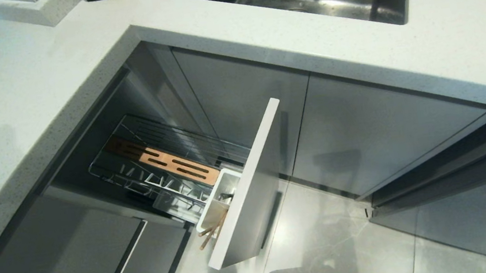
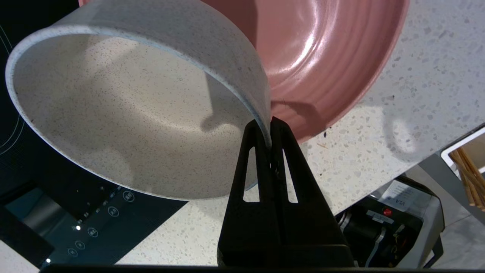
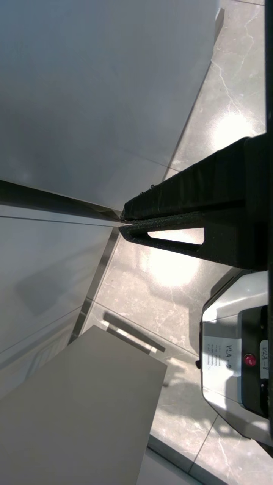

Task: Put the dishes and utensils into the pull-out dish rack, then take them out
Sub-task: Take the bowl out of the cupboard

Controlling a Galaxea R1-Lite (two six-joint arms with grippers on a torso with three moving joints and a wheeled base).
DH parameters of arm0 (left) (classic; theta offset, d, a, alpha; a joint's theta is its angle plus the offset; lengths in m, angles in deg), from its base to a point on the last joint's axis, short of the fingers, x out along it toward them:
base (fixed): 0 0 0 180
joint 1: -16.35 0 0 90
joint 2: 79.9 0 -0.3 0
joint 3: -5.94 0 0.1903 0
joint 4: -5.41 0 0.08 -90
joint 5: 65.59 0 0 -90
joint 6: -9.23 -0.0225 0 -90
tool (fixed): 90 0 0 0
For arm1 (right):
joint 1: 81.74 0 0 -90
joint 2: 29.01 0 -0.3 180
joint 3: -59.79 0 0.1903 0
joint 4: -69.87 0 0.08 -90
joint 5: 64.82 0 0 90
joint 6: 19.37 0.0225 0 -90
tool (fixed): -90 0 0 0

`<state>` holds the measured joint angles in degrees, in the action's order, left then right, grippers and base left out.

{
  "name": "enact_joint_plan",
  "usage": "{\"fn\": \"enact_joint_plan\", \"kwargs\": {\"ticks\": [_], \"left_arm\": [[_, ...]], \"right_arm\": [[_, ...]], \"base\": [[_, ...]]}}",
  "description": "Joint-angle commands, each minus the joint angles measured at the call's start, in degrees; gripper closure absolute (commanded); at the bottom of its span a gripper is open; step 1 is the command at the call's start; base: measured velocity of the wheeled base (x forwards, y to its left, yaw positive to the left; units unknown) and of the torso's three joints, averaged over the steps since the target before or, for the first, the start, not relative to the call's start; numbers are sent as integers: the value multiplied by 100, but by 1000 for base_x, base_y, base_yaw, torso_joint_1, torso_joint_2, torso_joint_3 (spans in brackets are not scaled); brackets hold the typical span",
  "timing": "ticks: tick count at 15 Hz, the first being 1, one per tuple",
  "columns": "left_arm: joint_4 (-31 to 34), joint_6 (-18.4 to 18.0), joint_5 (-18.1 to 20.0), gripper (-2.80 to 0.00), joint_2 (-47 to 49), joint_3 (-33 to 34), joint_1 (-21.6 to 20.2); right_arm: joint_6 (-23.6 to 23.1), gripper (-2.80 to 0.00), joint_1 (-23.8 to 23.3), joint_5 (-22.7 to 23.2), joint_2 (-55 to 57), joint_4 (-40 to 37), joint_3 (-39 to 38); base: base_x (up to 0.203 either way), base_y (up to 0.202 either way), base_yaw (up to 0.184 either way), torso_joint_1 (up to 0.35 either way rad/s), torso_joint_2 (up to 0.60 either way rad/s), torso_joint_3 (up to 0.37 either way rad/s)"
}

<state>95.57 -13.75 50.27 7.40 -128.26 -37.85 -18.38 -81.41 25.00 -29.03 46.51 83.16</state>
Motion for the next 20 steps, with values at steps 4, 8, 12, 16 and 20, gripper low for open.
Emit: {"fn": "enact_joint_plan", "kwargs": {"ticks": [4, 8, 12, 16, 20], "left_arm": [[-34, -14, 15, 0, 173, 1, 59], [-44, -16, 6, 0, 217, 1, 59], [-35, -17, -5, -280, 226, 1, 50], [-61, -14, -2, -280, 217, 1, 50], [-456, 397, 9, -280, 10, 1, 50]], "right_arm": [[-2, 0, 2, 1, 2, 0, -9], [-2, 0, 2, 1, 2, 0, -9], [0, 0, 2, 1, 2, 4, -9], [4, 0, 2, 1, 2, 4, -9], [-2, 0, 2, 1, 2, 0, -9]], "base": [[0, 0, 0, 0, 0, 0], [0, 0, 0, 0, 0, 0], [0, 0, 0, 0, 0, 0], [0, 0, 0, 0, 0, 0], [0, 0, 0, 0, 0, 0]]}}
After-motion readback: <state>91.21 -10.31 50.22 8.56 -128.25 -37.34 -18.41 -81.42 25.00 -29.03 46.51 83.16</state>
